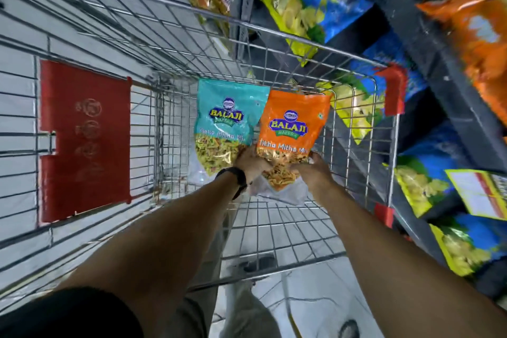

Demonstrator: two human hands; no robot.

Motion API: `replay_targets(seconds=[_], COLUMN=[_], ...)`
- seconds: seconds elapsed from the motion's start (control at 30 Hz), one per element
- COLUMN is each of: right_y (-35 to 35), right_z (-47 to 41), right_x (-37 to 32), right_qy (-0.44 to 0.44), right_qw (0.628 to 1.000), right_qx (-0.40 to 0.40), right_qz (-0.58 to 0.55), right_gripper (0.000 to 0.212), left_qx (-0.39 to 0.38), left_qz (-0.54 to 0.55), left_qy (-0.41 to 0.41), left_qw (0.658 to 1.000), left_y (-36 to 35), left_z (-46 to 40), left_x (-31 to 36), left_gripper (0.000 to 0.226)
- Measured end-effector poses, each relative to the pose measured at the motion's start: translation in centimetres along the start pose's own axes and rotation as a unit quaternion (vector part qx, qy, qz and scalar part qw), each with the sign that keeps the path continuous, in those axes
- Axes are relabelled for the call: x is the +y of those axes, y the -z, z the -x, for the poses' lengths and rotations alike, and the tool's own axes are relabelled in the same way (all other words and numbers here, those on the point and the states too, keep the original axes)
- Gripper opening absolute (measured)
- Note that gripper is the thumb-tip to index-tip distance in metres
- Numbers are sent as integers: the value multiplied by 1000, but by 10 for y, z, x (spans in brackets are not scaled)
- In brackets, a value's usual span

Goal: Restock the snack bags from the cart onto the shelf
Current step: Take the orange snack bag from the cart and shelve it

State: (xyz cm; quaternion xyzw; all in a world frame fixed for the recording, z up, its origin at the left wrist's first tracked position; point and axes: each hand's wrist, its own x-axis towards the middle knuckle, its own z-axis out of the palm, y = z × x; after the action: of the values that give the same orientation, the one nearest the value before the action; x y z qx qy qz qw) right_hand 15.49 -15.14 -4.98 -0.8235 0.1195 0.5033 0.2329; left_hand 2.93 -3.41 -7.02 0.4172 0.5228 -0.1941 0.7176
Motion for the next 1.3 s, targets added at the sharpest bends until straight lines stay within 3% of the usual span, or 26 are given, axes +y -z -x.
replay_targets(seconds=[0.13,0.23,0.37,0.43,0.53,0.63,0.73,0.93,1.13,1.3], right_y=[15,24,44,59,85,119,159,263,378,468], right_z=[33,71,140,179,240,298,350,450,522,535], right_x=[-16,-25,-38,-42,-42,-39,-32,-15,9,30], right_qy=[-46,-30,50,109,213,311,404,572,667,644], right_qw=[995,993,991,984,962,929,889,772,676,657], right_qx=[-91,-112,-113,-106,-106,-101,-73,-22,64,126], right_qz=[-4,-26,-60,-91,-135,-171,-203,-279,-307,-371], right_gripper=[35,40,45,51,52,39,38,47,52,55], left_qx=[-44,-29,-33,-30,-33,-37,-45,-91,-190,-243], left_qz=[13,54,64,119,164,173,133,15,-27,-47], left_qy=[2,-13,-76,-116,-215,-310,-408,-603,-669,-661], left_qw=[999,998,994,986,962,934,902,792,719,708], left_y=[14,17,18,16,6,-15,-47,-132,-231,-332], left_z=[38,77,137,169,223,288,349,467,535,553], left_x=[17,28,44,48,54,71,91,149,208,263], left_gripper=[42,43,52,59,66,74,74,74,78,94])
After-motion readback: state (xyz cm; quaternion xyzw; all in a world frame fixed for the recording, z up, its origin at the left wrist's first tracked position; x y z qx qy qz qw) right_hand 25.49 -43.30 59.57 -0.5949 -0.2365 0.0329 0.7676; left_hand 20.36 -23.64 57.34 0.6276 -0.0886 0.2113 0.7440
